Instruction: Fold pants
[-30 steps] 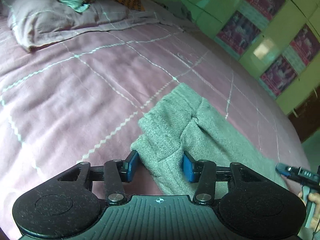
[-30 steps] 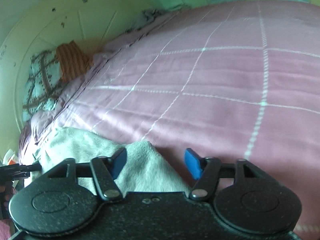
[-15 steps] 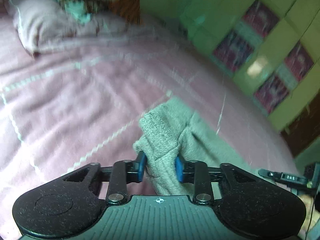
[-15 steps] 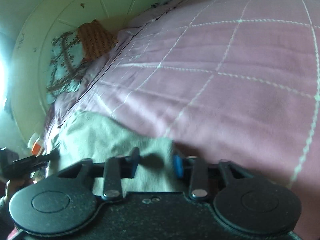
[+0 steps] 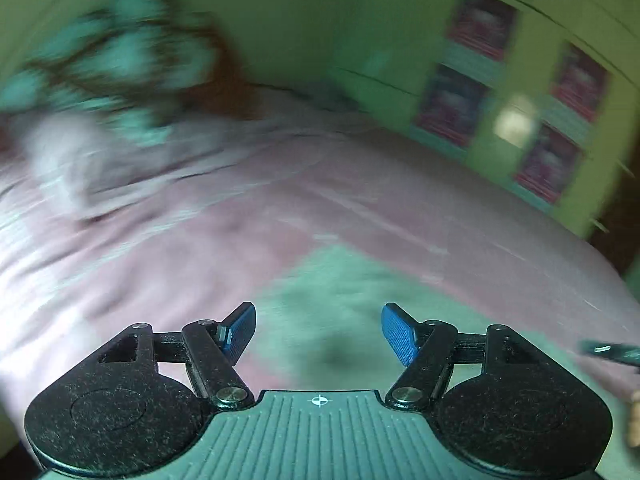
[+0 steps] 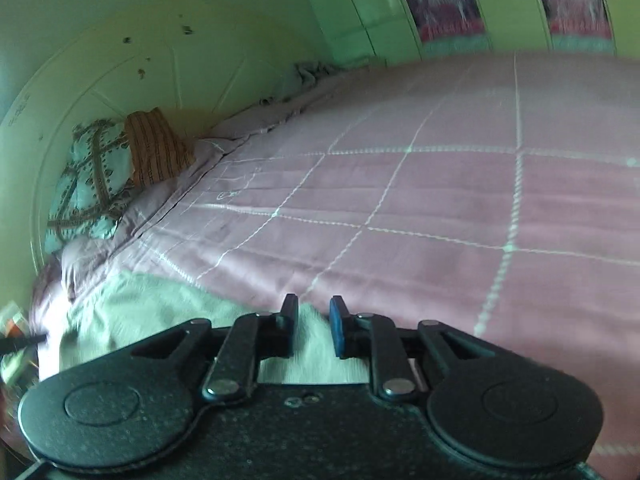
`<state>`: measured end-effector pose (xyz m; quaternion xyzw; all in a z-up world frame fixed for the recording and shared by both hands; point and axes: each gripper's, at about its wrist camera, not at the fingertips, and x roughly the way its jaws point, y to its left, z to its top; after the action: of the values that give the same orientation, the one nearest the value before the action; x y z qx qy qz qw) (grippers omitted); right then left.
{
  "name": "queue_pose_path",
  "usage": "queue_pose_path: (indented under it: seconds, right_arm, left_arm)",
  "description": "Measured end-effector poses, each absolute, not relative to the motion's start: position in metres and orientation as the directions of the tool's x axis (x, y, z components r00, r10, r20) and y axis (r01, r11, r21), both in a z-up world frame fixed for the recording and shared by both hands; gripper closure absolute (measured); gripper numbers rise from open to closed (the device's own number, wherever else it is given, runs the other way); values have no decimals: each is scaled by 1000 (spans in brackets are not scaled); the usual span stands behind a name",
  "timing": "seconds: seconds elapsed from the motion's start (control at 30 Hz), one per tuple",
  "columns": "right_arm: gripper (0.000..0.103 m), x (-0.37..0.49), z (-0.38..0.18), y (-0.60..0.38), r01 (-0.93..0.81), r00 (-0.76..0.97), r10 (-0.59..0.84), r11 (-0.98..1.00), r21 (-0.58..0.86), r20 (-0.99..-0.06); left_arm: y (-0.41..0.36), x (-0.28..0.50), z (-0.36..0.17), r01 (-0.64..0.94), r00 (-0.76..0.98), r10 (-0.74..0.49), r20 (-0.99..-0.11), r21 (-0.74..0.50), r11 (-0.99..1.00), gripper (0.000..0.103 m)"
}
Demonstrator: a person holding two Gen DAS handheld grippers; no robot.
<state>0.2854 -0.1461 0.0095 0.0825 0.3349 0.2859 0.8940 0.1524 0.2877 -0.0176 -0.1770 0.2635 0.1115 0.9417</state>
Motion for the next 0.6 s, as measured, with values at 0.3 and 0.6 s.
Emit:
queue_pose_path:
  seconds: [0.3,0.6]
  right_arm:
    - [77,240,-23,-146,-402,515,561,826,395,-648]
    - [86,157,-15,-393,53,733,195,939,340,-652]
  left_arm:
    - [191,211,-67,-100,707,-17,-707,-123,987,34]
    - [178,188,-61,-117,701,40,-712,-60,991,34]
